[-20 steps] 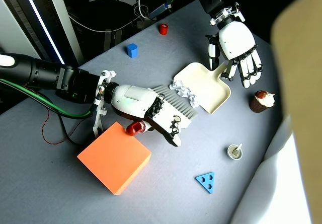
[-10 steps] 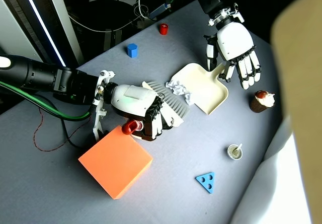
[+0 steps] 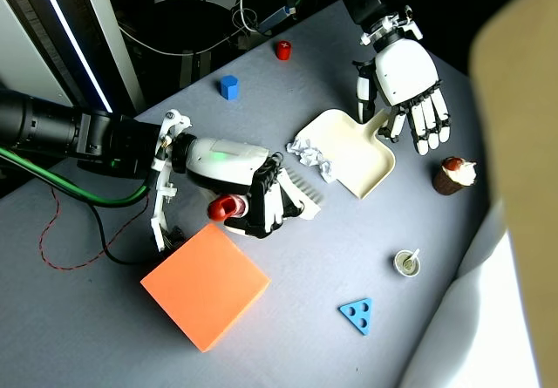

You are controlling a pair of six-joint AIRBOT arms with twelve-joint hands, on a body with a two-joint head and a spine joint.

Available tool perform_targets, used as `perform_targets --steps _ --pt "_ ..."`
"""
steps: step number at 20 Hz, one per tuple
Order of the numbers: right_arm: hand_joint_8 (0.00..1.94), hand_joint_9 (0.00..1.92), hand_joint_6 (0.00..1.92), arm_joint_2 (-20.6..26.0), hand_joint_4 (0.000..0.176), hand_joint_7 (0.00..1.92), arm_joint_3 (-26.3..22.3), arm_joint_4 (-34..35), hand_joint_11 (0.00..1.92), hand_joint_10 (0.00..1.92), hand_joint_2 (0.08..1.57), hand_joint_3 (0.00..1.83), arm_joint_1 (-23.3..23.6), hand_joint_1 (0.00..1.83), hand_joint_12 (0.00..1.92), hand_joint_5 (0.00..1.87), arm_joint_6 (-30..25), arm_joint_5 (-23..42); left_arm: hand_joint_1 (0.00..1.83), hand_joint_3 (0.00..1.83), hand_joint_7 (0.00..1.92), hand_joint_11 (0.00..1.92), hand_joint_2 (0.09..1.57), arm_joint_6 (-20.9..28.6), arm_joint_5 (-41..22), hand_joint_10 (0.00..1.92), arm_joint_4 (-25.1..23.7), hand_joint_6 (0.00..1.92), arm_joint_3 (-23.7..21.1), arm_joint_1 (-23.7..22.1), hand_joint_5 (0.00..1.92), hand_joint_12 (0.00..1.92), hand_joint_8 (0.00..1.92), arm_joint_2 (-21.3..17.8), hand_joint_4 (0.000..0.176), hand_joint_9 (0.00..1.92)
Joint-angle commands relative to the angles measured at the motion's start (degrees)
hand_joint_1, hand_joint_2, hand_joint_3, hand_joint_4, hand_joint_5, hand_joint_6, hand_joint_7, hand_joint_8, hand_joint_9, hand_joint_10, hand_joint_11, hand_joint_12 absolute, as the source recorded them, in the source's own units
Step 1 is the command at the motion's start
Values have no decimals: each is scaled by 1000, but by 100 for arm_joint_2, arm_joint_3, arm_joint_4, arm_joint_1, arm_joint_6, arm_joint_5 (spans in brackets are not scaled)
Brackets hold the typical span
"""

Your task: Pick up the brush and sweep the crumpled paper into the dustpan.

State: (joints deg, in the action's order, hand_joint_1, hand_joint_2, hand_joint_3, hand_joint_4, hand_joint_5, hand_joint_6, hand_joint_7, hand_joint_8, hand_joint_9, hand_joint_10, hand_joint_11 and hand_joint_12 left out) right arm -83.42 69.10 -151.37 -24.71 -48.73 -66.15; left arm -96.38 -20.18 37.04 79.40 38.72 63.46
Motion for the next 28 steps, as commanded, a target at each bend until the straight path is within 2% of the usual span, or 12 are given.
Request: perform_targets --steps 1,2,6,8,9,11,17,19,21,22,25,28 --pt "1941 1254 1921 80 0 1007 -62 -462 1461 1921 1181 0 164 1508 1921 846 155 -574 1054 0 279 0 1108 -49 -595 1 -90 956 39 -57 994 441 1 6 89 200" --pt "1941 1239 1921 102 0 965 -100 -462 1450 1921 1186 0 293 1509 1921 816 343 -436 1039 0 295 0 1100 -49 -606 4 -80 936 39 -57 1004 497 3 5 138 222" --pt "1941 1237 1921 171 0 950 -248 -450 1445 1921 1197 3 793 1506 1921 838 1495 619 1028 0 275 0 1118 -49 -629 5 -47 992 34 -58 970 409 4 -4 133 197" --pt "1941 1214 1921 202 59 914 -351 -29 1418 1921 1199 1 1064 1514 1921 785 2005 1059 1052 0 297 0 1102 -49 -598 5 -49 933 32 -59 1007 485 3 -6 104 225" --pt "1941 1198 1921 192 89 902 -358 243 1404 1921 1201 0 1210 1510 1921 753 2362 1191 1032 0 274 0 1102 -50 -589 5 -61 941 23 -58 1001 436 4 -8 153 202" --pt "1941 1193 1921 164 120 906 -327 595 1402 1921 1195 0 1470 1506 1921 757 2877 1528 1037 0 257 0 1105 -50 -550 1 -75 952 6 -38 995 443 0 -18 136 188" --pt "1941 1194 1921 55 119 916 -268 1746 1399 1921 1205 1 2107 1499 1921 742 4560 2426 1034 0 270 0 1115 -65 -352 5 -179 985 37 -19 975 464 4 -33 124 199" --pt "1941 1189 1921 51 121 895 -330 2374 1404 1921 1202 0 2239 1497 1921 706 5025 2479 1021 0 293 0 1108 -65 -286 5 -211 963 60 -29 987 475 5 -29 169 218" --pt "1941 1198 1921 51 105 922 -379 3046 1409 1921 1194 0 2345 1502 1921 799 5383 2514 1038 2 272 0 1110 -68 -248 2 -212 966 56 -27 986 413 3 -41 122 200" --pt "1941 1195 1921 57 102 922 -407 3154 1405 1921 1187 0 2359 1495 1921 804 5480 2514 1005 3 247 0 1127 -68 -243 6 -212 1029 58 -27 944 351 4 -40 165 173" --pt "1941 1221 1921 105 87 963 -539 3979 1430 1921 1172 0 2492 1501 1921 849 5889 2518 1052 0 278 0 1107 -74 -230 4 -210 951 57 -40 996 426 3 -30 96 201" --pt "1941 1226 1921 81 88 963 -554 4017 1412 1921 1175 0 2462 1492 1921 859 5986 2596 1032 2 288 0 1109 -109 -201 4 -231 968 57 -66 985 448 2 -28 137 225"
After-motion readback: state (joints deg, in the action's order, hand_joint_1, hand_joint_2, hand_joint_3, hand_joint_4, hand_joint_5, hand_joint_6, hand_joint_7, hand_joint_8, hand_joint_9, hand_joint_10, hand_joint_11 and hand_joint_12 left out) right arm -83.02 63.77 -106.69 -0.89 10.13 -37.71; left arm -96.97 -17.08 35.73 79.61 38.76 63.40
